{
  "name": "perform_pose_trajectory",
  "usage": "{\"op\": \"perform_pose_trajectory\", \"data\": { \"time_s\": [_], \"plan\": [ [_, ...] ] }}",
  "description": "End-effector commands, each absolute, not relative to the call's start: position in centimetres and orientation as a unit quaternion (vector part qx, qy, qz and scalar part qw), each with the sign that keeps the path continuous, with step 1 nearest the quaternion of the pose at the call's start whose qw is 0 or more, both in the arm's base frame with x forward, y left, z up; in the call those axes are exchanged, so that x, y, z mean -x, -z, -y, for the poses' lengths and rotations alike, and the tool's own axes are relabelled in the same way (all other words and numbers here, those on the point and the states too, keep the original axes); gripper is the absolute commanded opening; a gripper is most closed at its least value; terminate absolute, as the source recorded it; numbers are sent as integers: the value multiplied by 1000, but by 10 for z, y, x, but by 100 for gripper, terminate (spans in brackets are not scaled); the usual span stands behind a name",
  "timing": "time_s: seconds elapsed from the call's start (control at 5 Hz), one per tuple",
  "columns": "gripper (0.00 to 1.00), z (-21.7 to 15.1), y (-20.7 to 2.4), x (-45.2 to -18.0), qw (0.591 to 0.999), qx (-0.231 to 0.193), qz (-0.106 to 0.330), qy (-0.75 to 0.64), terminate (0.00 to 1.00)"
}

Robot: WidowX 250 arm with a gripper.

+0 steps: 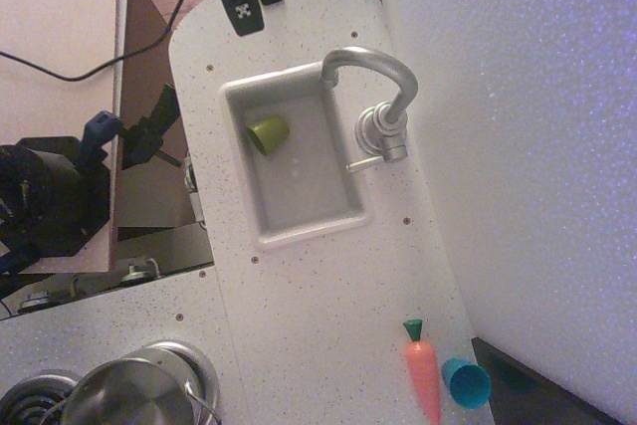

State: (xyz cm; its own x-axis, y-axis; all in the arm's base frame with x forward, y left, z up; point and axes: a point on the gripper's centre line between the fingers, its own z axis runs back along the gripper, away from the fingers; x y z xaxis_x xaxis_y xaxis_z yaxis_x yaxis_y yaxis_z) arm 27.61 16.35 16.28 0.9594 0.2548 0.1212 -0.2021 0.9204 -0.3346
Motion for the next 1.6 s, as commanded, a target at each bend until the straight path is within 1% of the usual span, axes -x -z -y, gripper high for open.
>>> {"op": "perform_pose_trajectory", "data": {
  "time_s": [0.0,0.2,0.4,0.8,1.0,1.2,1.4],
  "plan": [
    [100,-164,-163,-276,977,162,81,-117,0],
    [100,-114,-173,-282,986,146,85,-15,0],
    [100,-100,-172,-278,985,146,87,-2,0],
    [100,-102,-168,-283,985,154,76,-2,0],
    [100,-96,-165,-289,971,234,10,47,0],
    [100,-79,-163,-300,950,284,-52,123,0],
    [100,-60,-150,-309,952,242,-91,162,0]
  ]
}}
